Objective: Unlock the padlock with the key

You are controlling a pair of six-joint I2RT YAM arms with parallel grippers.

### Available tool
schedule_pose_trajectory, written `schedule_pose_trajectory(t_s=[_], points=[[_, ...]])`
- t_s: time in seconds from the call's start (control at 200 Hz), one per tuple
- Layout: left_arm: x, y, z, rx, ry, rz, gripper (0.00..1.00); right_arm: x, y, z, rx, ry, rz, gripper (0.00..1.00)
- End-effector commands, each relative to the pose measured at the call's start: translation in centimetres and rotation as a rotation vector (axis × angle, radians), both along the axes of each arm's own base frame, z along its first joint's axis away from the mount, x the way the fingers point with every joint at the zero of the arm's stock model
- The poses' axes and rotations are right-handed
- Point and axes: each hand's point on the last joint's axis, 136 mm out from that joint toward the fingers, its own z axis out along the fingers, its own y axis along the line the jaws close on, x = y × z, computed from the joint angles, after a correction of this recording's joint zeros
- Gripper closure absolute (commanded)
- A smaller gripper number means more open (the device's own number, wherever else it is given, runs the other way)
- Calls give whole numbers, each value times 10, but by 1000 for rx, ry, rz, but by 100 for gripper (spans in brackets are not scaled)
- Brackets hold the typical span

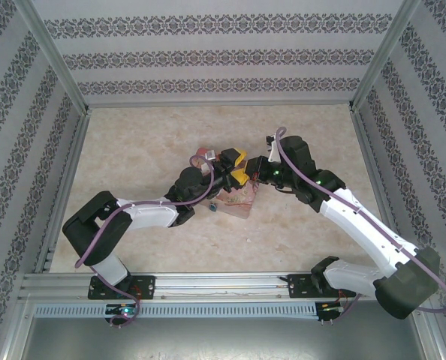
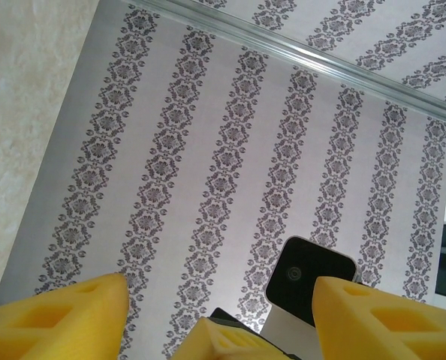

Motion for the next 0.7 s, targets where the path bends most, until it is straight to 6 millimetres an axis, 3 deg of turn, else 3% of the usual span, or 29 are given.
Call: schedule_pose_trajectory(t_s=[0.0,0.275,0.695], points=[[-4,-2,15,-47,-45,0,38,-6,2,4,16,-13,9,100],[-4,-1,12,-46,-37,6,49,-5,1,6,17,-19,2,100],[-5,-6,7,-56,6,-11,41,8,9,27,33,-71,13,100]])
